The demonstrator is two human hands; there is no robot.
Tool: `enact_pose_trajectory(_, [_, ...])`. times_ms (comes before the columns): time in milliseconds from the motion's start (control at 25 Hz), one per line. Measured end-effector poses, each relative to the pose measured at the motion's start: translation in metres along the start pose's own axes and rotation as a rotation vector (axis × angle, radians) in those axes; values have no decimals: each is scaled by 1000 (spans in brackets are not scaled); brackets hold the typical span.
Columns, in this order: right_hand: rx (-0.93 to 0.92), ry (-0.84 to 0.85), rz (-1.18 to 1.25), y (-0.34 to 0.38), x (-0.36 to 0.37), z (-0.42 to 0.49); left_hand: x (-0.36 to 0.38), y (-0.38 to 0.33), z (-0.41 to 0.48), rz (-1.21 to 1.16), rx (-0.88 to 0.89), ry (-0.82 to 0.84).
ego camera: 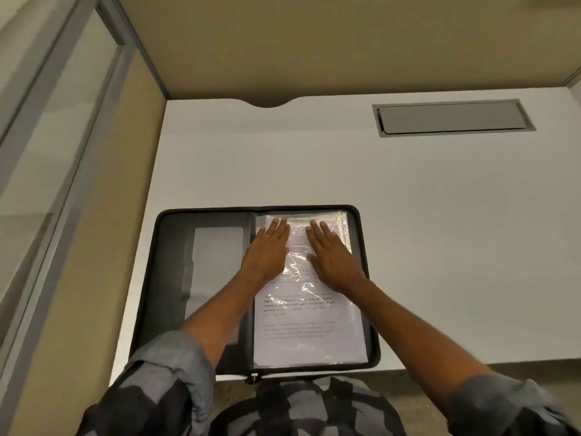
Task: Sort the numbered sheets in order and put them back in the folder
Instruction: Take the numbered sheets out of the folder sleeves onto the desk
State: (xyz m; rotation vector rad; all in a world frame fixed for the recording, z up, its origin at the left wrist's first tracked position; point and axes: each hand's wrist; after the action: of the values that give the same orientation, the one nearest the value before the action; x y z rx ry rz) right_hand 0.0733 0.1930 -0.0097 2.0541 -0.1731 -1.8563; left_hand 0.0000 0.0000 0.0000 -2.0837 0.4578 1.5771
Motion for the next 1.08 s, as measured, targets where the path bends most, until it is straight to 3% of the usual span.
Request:
enact_pose_trajectory(120, [51,54,39,1,-1,8,4,8,3,48,46,-23])
enact_pose_trajectory(360, [-18,-203,53,-2,-31,68,4,21,5,-104,76,-262])
enact_pose_trajectory(520, [12,215,144,-1,-46,115,9,18,-1,-315,-1,-302])
enact_pose_trajectory(600, [31,344,101,-1,-52,128,15,12,-6,-382,-62,-302])
enact_pose_trajectory(760, [166,499,217,-6,-60,151,29,-12,-26,-442,-138,-279])
enact_pose_trajectory(1080, [284,746,309,-17,-57,179,68,-42,-73,-334,25,-183])
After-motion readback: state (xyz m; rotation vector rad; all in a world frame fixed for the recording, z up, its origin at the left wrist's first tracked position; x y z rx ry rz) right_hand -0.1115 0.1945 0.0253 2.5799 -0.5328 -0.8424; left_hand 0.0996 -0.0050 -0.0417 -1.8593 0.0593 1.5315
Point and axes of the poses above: each hand's wrist, its own z-axis towards the middle knuckle, its own x-axis out of the palm, y = z × x, and after that the axes turned 4 degrees about -y, right-handed
